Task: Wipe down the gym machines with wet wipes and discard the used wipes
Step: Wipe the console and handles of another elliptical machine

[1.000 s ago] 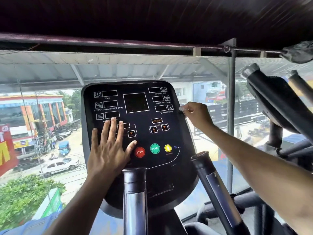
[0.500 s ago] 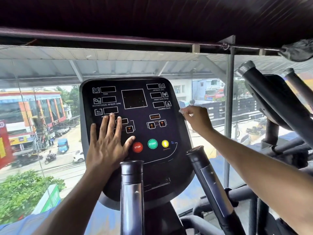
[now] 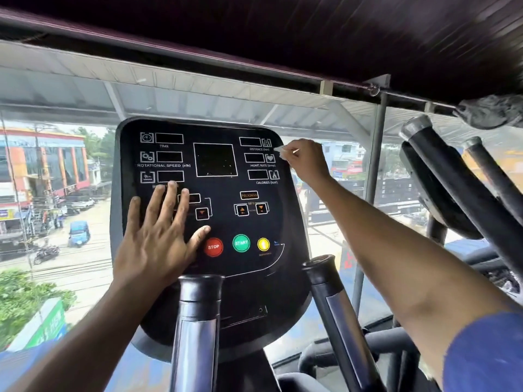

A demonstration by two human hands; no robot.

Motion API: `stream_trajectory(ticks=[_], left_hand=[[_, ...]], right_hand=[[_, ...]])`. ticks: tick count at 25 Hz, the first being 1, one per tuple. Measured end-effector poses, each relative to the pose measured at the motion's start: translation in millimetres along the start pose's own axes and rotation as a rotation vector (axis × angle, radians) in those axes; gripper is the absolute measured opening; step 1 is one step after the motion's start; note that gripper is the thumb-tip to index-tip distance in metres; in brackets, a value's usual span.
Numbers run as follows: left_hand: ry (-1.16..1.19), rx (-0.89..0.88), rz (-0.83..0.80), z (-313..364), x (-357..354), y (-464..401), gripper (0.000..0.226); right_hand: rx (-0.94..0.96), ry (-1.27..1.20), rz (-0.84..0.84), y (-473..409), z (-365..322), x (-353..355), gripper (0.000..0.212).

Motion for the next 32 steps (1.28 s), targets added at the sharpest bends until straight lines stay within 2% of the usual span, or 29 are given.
stream_trajectory(ticks=[5,13,16,22,26,29,32], left_hand=[[-0.005,0.004,-0.007,1,3,1,0.089],[0.007,0.003,-0.025,1,3,1,0.091],[0.004,0.001,-0.033,3,2,2,0.091],[-0.012,-0.008,-0.058,0,0,3,0.091],[-0.009,-0.003,-0.075,0,-2,1,0.092],[0.016,-0.001,-0.094,0,-2,1,0.092],[0.029,0.005,-0.104,-1,-1,1,0.091]], right_hand=[[0.14,0.072,-0.122,58,-20,11,0.013],[0.168,0.116,-0.231,137,-26,16,0.01],[0.183,0.141,-0.206,114,-30,12,0.009],[0.083,0.149,-0.078,15,-35,4,0.008],[0.017,0.165,-0.023,-26,-42,1,0.017],[0.062,0.201,-0.048,-38,-63,-10,0.022],[0.136,0.132,-0.124,-45,-97,-25,0.024]])
Point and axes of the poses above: each hand's wrist, its own y-axis away from the middle knuckle, its own x-axis out of the back of the hand, z = x × y, the point moved 10 cm from there along -y, towards the middle knuckle, and after that the axes turned 4 degrees about y, right-handed, at the moved point
